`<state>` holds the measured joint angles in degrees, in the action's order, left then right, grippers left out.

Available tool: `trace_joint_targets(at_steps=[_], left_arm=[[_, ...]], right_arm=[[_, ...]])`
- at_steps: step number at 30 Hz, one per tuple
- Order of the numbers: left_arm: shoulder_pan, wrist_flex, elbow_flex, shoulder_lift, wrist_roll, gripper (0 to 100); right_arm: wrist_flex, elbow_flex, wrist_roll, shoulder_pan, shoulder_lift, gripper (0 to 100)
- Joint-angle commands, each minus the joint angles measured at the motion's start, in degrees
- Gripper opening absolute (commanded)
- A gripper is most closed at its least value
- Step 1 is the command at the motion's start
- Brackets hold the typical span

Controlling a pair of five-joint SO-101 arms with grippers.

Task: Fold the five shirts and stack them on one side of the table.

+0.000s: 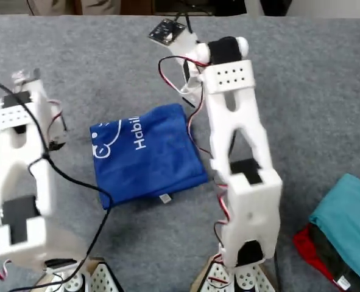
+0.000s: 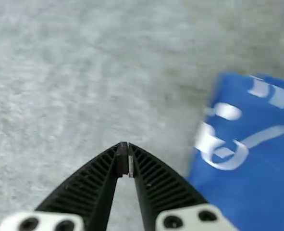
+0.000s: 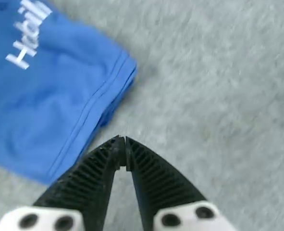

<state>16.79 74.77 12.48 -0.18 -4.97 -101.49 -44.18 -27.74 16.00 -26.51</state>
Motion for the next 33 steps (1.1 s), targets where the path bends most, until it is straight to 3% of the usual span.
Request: trace_joint_targets(at_steps=[1, 6, 11, 16, 27, 33], left_arm=[[-7.03, 2.64, -2.81, -7.25, 0.97, 2], [-13.19, 0.09, -2.29, -7.69, 5.36, 2], [-15.91, -6.33, 2.81, -5.14, 5.80, 2], [-16.35, -14.07, 7.30, -0.40, 5.01, 2], [-15.21, -22.15, 7.74, 10.59, 4.57, 2], [-11.25, -22.51, 5.10, 13.49, 4.57, 2]], right_arm=[[-0.70, 10.07, 0.53, -1.36, 11.74, 0.4], [2.64, 30.55, 0.53, -0.84, 20.53, 0.4], [16.44, 56.22, 1.67, 1.01, 28.70, 0.4], [28.75, 75.82, 3.25, 7.25, 37.32, 0.4], [35.52, 80.92, 3.60, 7.34, 32.13, 0.4], [38.86, 80.92, 0.79, 2.68, 25.54, 0.4]])
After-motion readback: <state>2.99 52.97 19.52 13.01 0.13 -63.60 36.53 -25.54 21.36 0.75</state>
